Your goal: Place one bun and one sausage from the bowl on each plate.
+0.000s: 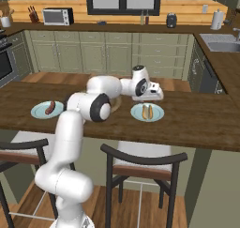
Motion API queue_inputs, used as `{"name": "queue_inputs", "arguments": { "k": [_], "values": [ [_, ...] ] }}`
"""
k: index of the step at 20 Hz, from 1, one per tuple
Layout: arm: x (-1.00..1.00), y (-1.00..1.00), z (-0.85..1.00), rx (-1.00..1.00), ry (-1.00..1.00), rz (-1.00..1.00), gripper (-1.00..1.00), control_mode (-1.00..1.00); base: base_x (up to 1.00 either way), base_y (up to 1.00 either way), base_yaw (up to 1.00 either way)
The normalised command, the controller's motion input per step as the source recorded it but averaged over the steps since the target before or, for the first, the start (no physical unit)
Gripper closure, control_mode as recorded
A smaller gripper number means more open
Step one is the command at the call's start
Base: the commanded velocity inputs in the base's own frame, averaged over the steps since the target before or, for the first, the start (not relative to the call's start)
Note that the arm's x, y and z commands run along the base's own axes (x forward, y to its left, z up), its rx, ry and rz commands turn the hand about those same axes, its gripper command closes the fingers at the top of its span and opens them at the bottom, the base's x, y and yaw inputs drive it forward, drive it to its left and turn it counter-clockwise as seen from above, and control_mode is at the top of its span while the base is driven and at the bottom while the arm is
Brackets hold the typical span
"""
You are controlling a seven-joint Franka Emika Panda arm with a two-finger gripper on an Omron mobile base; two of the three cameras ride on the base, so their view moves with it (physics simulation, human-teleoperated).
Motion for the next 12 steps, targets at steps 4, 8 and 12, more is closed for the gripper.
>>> {"name": "queue_inputs", "arguments": {
  "k": [4, 8, 12],
  "values": [
    [-1.0, 0.05, 0.74, 0.03, 0.0, 0.07, -1.0, -1.0, 0.0, 0.0, 0.0],
    [-1.0, 0.71, 0.13, 0.02, 0.0, 0.17, -1.0, -1.0, 0.0, 0.0, 0.0],
    [-0.85, 1.0, 0.0, 0.0, 0.0, 0.18, -1.0, -1.0, 0.0, 0.0, 0.0]
  ]
}}
